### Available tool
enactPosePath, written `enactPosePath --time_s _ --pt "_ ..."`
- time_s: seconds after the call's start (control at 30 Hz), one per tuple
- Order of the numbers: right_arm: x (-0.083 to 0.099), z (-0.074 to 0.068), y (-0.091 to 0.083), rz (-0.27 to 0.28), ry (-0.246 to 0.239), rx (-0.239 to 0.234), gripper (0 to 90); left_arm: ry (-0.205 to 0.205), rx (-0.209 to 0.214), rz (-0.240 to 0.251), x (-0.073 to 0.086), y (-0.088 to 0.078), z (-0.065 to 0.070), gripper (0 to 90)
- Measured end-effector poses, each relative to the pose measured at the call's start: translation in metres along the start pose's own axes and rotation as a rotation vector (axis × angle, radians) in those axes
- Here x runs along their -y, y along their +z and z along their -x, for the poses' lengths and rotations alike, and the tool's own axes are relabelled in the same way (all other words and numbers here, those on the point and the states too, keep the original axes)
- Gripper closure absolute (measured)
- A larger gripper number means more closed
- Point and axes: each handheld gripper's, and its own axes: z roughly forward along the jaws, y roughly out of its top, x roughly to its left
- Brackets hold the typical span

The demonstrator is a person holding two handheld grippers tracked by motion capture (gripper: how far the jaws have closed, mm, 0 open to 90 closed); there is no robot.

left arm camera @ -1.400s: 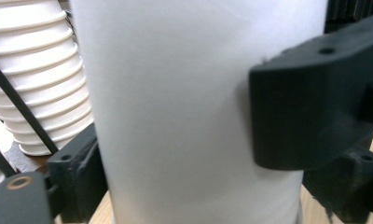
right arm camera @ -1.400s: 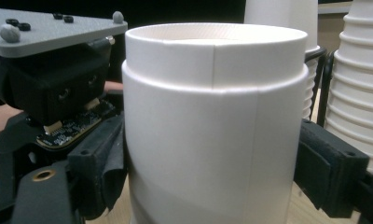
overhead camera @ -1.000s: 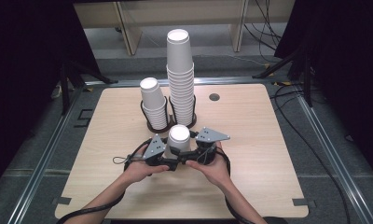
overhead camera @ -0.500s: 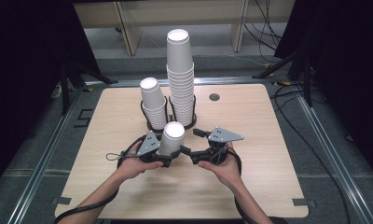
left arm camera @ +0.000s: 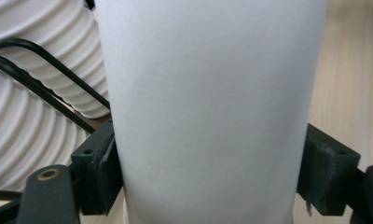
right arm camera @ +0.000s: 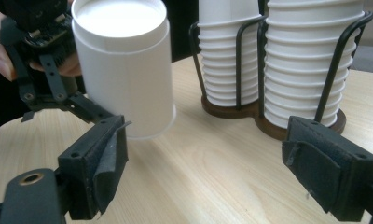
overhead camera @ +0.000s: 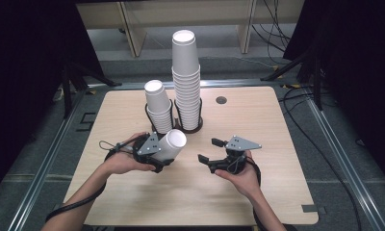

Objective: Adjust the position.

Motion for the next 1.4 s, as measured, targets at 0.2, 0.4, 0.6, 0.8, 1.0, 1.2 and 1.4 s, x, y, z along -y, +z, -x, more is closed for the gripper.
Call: enactPosePath --time_s 0.2,0.4,0.6,0.8,1.0,1.2,1.4 --pt "0.001 0.0 0.0 -0.03 -0.006 0.011 14.9 0.062 0.025 -0.096 0.0 -0.001 -0.004 20.1" --pt "0.002 -0.002 0.004 -0.049 -0.001 -0.002 15.0 0.177 0.047 -0.209 -0.003 0.0 -0.007 20.5" --pt "0.002 -0.004 0.009 -0.064 -0.033 -0.036 15.3 0.311 0.063 -0.363 -0.012 0.003 -0.01 20.7" --pt "0.0 -0.007 0.015 -0.125 -0.083 -0.07 15.6 0.397 0.103 -0.46 -0.02 0.009 -0.004 20.9" --pt "0.0 -0.009 0.024 -0.147 -0.123 -0.089 15.6 0.477 0.142 -0.535 -0.025 0.015 0.001 21.0" --pt "-0.001 -0.015 0.031 -0.164 -0.128 -0.126 16.0 0.495 0.166 -0.565 -0.029 0.019 0.003 20.9" --pt "-0.002 -0.017 0.038 -0.19 -0.153 -0.149 16.1 0.52 0.193 -0.585 -0.031 0.022 0.004 20.9"
